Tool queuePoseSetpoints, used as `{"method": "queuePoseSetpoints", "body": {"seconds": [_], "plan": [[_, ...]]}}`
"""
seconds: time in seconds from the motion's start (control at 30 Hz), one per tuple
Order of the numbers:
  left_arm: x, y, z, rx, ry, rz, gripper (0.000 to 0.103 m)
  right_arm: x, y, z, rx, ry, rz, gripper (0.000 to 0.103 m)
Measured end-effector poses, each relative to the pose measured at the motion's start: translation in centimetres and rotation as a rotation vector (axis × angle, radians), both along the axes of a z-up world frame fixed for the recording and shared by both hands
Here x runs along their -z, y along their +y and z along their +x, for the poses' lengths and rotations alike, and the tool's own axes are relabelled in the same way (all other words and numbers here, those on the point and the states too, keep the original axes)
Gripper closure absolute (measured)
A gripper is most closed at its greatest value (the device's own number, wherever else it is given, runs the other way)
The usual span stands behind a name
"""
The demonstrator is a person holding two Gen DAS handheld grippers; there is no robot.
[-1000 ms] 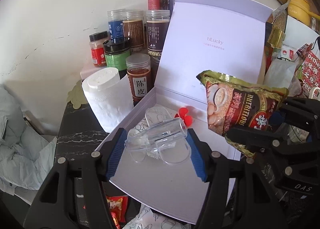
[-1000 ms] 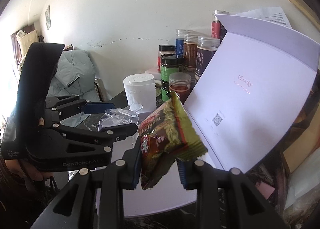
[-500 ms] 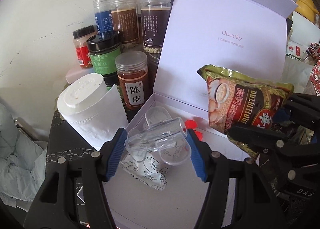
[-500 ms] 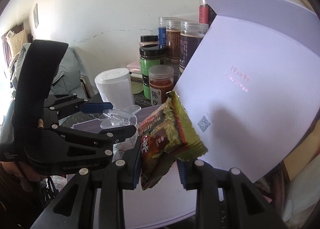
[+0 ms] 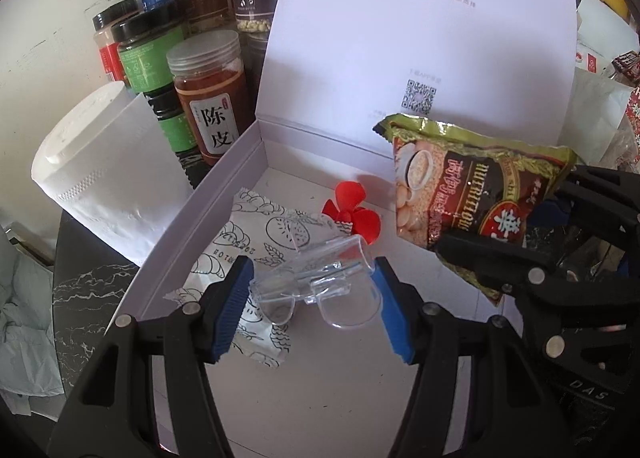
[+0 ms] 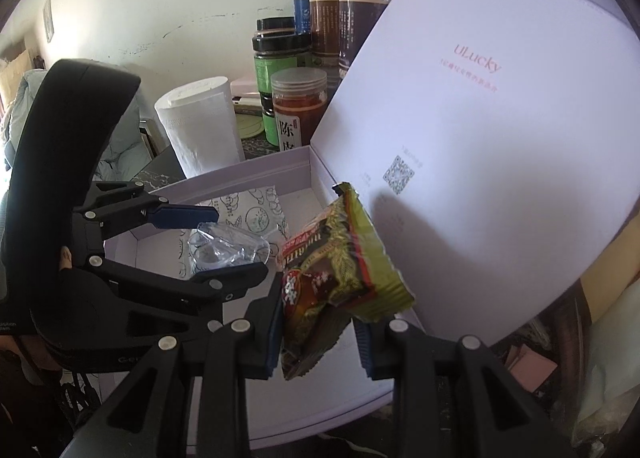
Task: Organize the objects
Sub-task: 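Open the left gripper on the airplane while the right lowers the snack bag into the box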
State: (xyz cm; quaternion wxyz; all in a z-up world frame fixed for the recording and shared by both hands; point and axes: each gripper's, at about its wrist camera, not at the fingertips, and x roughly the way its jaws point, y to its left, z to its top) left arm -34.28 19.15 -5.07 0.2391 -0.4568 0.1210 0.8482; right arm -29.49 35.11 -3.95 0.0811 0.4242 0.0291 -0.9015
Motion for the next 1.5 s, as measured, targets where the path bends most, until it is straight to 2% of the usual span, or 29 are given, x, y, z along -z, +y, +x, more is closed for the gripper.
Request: {"method": "queuePoseSetpoints", "body": {"seconds": [0.3, 0.6, 0.73, 0.87, 1.03, 1.5], "plan": [[0.6, 0.6, 0.5, 0.007, -0.01, -0.063, 0.044, 1.1, 1.0, 0.4, 0.017, -0.044, -0.021, 0.073], [0.8, 0.8, 0.7, 0.005, -0.005, -0.079, 0.043, 1.6, 1.3, -0.3, 0.031, -0.08, -0.039, 0.072], [1.0, 0.9, 0.6, -0.012, -0.004, -0.102, 0.032, 1.7, 1.4, -0.6, 0.042, -0.084, -0.038, 0.069], [1.1, 0.9, 0.5, -0.023, -0.012, -0.103, 0.028, 1.5, 1.4, -0.6, 0.056, -0.082, -0.026, 0.066], [0.7, 0.8, 0.6, -0.03, -0.005, -0.089, 0.027, 0.9, 1.7, -0.3, 0.074, -0.064, -0.014, 0.061], [-2.1, 0.3, 1.7, -0.085, 0.082, -0.042, 0.027, -1.7, 1.6, 0.3, 0.109, 0.003, -0.001, 0.049]]}}
